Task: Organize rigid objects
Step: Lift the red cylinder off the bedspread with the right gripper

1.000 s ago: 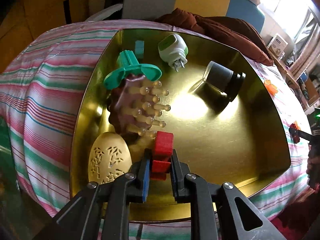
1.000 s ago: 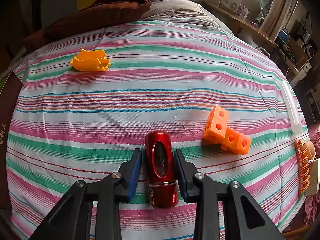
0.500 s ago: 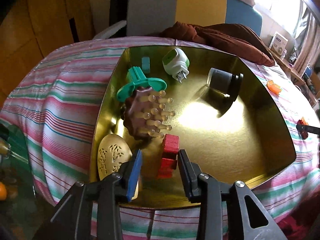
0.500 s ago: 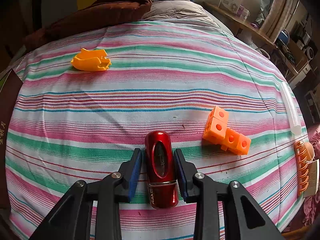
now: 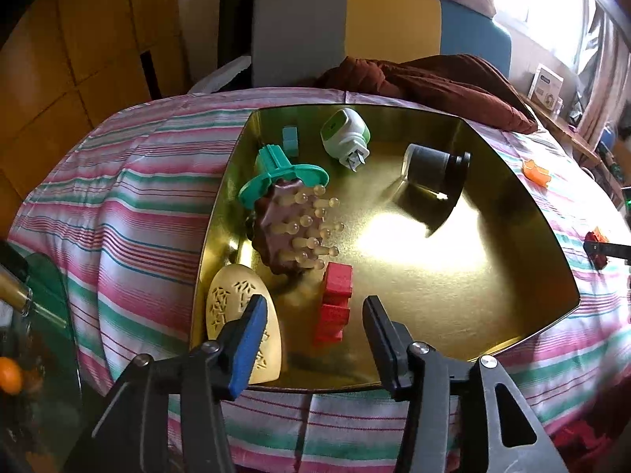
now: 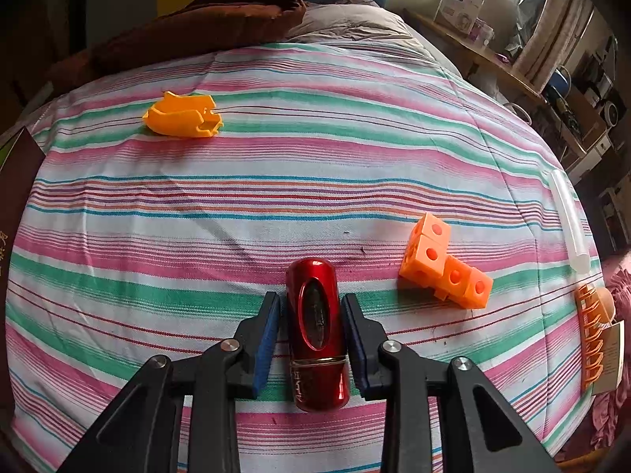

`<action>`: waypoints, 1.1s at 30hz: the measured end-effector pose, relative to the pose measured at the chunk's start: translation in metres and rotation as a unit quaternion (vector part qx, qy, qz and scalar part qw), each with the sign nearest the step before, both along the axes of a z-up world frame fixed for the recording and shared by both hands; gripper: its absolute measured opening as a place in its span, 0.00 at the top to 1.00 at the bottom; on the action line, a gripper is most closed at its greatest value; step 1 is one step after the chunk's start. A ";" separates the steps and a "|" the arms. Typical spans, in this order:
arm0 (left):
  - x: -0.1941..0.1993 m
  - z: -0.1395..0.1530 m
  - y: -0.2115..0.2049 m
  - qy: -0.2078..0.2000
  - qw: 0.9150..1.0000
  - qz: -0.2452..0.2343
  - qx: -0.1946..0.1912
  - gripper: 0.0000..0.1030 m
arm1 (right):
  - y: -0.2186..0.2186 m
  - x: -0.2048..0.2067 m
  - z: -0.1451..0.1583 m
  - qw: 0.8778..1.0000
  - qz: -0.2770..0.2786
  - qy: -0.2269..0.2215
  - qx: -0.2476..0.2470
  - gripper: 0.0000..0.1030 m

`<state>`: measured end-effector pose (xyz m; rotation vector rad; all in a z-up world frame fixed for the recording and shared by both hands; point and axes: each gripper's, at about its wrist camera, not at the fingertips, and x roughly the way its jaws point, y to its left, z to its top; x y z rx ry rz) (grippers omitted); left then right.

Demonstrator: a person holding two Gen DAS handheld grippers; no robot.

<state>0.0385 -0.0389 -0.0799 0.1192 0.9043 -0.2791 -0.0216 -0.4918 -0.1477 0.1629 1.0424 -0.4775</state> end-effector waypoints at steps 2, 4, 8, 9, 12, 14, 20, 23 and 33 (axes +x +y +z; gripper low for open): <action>-0.001 0.001 0.001 -0.002 1.000 0.001 0.000 0.48 | 0.001 0.000 0.000 1.000 0.005 0.001 -0.004 0.73; -0.003 0.003 0.001 -0.007 1.000 0.002 0.000 0.45 | 0.002 0.000 0.000 1.000 0.007 0.002 -0.006 0.73; -0.005 0.007 0.003 -0.013 1.000 0.004 0.000 0.45 | 0.001 0.000 0.001 1.000 0.008 0.002 -0.008 0.74; -0.006 0.009 0.003 -0.015 1.000 0.004 0.000 0.45 | 0.002 0.000 0.001 1.000 0.008 0.003 -0.008 0.74; -0.009 0.012 0.004 -0.023 1.000 0.004 0.000 0.45 | 0.002 -0.001 0.000 1.000 0.008 0.003 -0.010 0.75; -0.009 0.014 0.004 -0.026 1.000 0.005 0.000 0.45 | 0.003 0.000 0.000 1.000 0.007 0.004 -0.012 0.75; -0.013 0.021 0.008 -0.037 0.999 0.008 -0.003 0.42 | 0.000 -0.001 0.001 1.000 0.002 0.001 -0.003 0.75; -0.014 0.024 0.012 -0.040 0.999 0.011 -0.005 0.42 | -0.002 -0.001 0.002 1.000 -0.001 -0.003 0.008 0.75; -0.017 0.031 0.033 -0.050 0.998 0.029 -0.021 0.42 | 0.017 0.006 0.004 0.998 0.030 -0.014 0.061 0.75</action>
